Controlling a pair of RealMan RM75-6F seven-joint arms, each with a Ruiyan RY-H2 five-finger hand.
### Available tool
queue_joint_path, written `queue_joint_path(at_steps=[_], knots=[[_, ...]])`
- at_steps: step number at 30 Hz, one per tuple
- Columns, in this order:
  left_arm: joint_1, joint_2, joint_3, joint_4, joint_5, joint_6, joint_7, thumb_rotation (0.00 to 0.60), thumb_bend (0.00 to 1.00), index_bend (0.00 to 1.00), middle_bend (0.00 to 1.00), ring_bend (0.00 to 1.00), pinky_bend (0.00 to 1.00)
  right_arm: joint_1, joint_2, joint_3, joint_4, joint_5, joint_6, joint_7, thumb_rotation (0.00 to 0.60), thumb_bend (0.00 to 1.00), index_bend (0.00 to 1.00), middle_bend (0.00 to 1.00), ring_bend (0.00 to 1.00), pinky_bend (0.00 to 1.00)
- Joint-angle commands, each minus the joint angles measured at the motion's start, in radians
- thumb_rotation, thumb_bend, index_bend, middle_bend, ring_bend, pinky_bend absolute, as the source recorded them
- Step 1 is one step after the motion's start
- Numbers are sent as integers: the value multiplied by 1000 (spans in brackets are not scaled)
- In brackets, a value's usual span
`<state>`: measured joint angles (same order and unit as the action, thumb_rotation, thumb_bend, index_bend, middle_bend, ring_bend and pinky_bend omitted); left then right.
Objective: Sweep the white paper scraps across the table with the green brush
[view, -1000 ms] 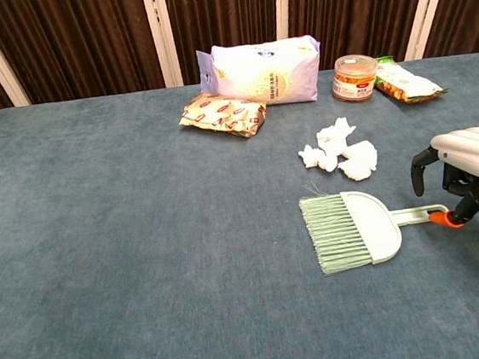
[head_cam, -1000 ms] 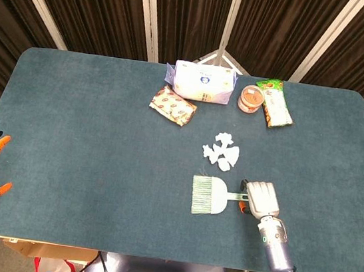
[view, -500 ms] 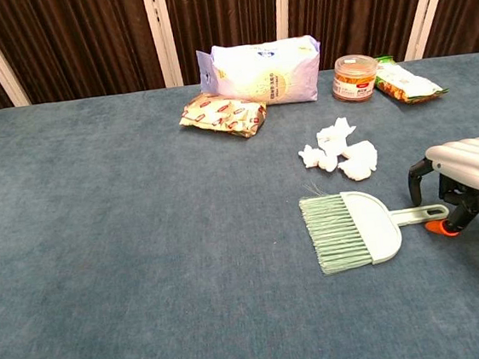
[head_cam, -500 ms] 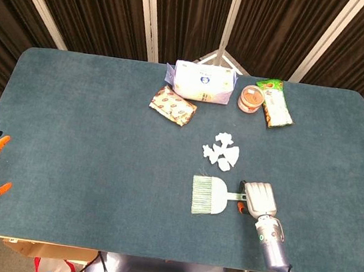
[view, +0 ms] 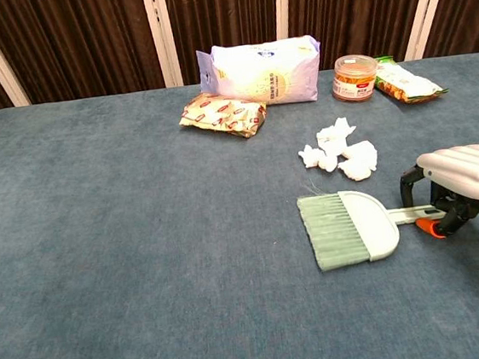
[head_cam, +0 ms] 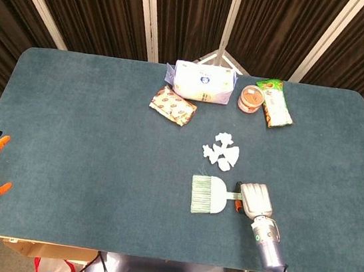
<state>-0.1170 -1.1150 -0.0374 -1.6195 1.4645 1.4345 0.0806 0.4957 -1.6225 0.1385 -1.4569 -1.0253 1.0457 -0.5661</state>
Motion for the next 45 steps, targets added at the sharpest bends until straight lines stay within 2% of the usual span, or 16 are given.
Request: queue_joint_path(at_steps=[1,6,15,20,25,34,41,45], knots=[[0,0,0,0,-2,-1,-1,600,0,0,0,0,0,1,1,0,-4,-7,6,6,600,550,781,979,1000,937],[-1,1,-1,0,-2,-2,-3,600,0,0,0,0,0,7,26,5,-29,-29,23,8,600,572,820,979,1000,937],[-1,1,0,-1,-2,-3,-1,600,0,0,0,0,0,13,120,33,-125,-71,75,1,600,572,823,979,1000,937],[0,1,1,-3,0,-2,2,600,0,0,0,0,0,16,133,48,-130,-66,97,-6,600,586,873,979,1000,937],[0,1,0,-4,-3,-2,0,600,0,0,0,0,0,26,126,64,-112,-49,106,-19,600,588,898,979,999,937],[-5,7,-3,-6,-17,-18,-12,600,0,0,0,0,0,86,106,122,-101,-15,114,-81,600,596,900,979,1000,937],[-8,13,-4,-13,-24,-30,-25,600,0,0,0,0,0,163,36,162,-47,47,84,-152,600,595,905,979,1000,937],[-11,17,-6,-16,-33,-41,-36,600,0,0,0,0,0,204,-9,165,-1,66,69,-189,600,596,905,979,1000,937]])
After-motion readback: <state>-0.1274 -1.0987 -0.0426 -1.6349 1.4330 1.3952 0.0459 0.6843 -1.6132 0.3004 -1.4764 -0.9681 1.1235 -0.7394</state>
